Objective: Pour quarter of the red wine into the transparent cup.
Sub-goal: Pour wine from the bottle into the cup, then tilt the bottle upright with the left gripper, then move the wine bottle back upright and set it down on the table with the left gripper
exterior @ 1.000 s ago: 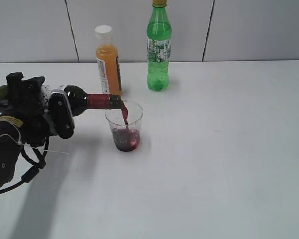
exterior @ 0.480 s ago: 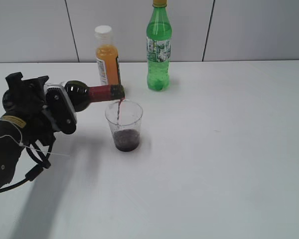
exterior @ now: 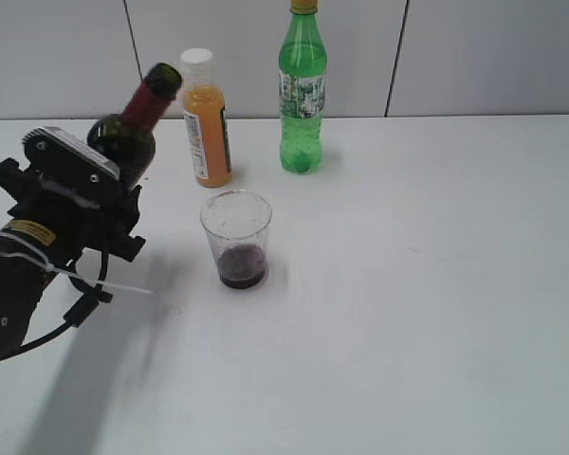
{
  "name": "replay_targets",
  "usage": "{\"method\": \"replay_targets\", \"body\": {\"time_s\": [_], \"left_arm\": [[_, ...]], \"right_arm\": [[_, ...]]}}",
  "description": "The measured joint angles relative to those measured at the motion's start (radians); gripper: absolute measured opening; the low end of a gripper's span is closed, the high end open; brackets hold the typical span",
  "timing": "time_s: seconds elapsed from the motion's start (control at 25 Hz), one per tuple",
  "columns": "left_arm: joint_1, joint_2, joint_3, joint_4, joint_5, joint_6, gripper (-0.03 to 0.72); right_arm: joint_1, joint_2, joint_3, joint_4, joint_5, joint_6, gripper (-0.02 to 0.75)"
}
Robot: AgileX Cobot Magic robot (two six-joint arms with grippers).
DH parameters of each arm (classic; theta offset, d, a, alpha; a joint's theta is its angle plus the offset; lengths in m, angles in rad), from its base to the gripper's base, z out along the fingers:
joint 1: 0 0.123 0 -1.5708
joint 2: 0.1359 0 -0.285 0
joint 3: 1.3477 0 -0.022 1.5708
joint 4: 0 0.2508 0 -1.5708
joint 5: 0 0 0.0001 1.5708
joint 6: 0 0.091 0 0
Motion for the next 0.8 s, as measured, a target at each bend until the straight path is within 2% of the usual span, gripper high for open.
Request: {"method": "replay_targets", "body": {"time_s": [0.16, 0.28, 0.56, 0.8], "left_arm": [[0.0, 0.0, 0.0, -0.001, 0.0, -0.262, 0.554], [0.001, 0.0, -0.013, -0.001, 0.002, -0.37, 0.554], [0.044, 0.0, -0.101, -0.006, 0.001, -0.516, 0.554], [0.134, 0.0, -0.189, 0.027, 0.105, -0.621, 0.554]], "right_arm": [[0.0, 0.0, 0.0, 0.0, 0.0, 0.002, 0.586], [0.0, 0.0, 0.0, 0.0, 0.0, 0.002, 0.586], [0.0, 0.0, 0.0, 0.0, 0.0, 0.001, 0.586], [0.0, 0.0, 0.0, 0.0, 0.0, 0.0, 0.586]]}}
